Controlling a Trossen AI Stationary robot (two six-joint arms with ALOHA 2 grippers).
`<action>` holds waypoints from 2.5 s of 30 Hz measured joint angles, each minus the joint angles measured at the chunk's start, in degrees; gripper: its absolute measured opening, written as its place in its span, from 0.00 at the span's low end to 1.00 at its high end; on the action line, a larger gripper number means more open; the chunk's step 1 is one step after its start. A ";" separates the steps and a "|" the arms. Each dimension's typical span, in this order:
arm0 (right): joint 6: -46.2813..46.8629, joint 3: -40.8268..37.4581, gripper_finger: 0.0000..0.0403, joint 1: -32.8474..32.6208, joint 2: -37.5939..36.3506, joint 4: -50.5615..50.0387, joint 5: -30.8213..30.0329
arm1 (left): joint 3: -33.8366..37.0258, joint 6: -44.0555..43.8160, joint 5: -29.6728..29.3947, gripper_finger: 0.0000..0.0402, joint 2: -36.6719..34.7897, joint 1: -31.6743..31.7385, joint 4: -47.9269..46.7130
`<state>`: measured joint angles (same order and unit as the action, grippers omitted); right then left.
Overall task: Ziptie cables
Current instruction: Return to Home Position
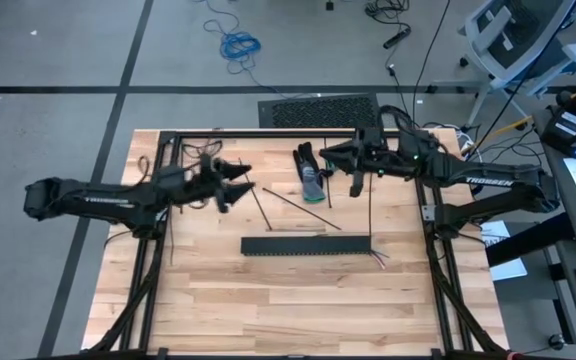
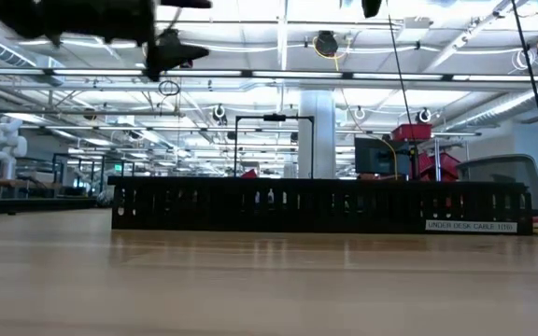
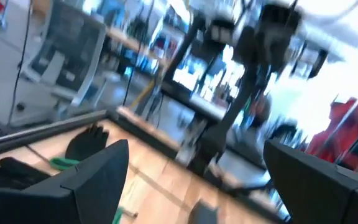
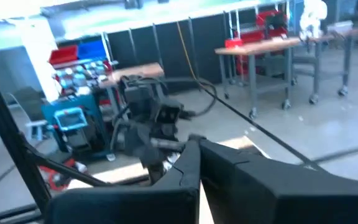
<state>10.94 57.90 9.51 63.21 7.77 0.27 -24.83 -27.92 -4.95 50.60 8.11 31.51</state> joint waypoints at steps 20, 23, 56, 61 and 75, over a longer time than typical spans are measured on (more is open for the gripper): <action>-1.18 -0.37 0.00 -12.28 -0.46 -21.06 -12.58 | 24.36 4.60 -7.82 0.90 -20.36 -2.52 1.50; -2.47 -5.24 0.00 -13.78 -3.46 -22.55 -12.54 | 24.36 7.07 -8.90 0.90 -20.56 -2.52 1.58; -5.47 -52.97 0.00 -21.83 -33.91 2.16 -16.69 | 24.38 25.24 -10.06 0.89 -20.24 -2.52 -12.11; -0.51 -54.06 0.00 -21.50 -34.33 -5.23 -17.07 | 24.38 25.07 -9.62 0.82 -20.25 -2.52 -13.59; -5.47 -57.10 0.00 -21.34 -38.65 -3.71 -25.48 | 24.38 33.03 -14.43 0.71 -21.01 -2.52 -18.85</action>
<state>5.47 0.80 -11.83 24.56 4.06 -25.21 -0.45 5.10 -19.38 29.58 5.58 12.66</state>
